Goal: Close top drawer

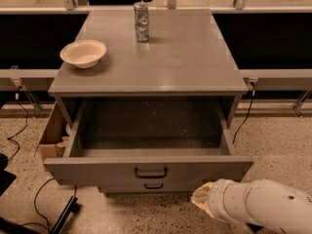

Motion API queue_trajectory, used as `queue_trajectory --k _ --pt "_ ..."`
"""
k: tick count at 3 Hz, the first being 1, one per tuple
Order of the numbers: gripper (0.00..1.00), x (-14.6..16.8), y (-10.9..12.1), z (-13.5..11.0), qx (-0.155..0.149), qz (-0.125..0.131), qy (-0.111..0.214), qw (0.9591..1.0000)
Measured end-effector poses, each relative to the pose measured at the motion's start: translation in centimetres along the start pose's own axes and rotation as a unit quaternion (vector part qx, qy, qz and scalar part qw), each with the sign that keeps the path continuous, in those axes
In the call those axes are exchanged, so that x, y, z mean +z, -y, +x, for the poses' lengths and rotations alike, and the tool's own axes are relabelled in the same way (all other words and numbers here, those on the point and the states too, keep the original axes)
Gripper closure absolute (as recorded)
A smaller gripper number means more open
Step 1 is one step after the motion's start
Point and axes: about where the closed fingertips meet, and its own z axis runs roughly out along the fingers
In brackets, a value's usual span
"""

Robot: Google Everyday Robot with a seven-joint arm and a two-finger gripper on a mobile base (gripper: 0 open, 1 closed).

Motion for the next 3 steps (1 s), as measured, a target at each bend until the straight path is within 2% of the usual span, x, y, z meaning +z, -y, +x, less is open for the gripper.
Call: queue_trajectory --k 2,3 --pt "1.00 0.7 6.8 -5.8 -0.038 0.028 0.021 0.9987" --pt "1.00 0.7 6.8 -5.8 -0.038 0.028 0.021 0.9987"
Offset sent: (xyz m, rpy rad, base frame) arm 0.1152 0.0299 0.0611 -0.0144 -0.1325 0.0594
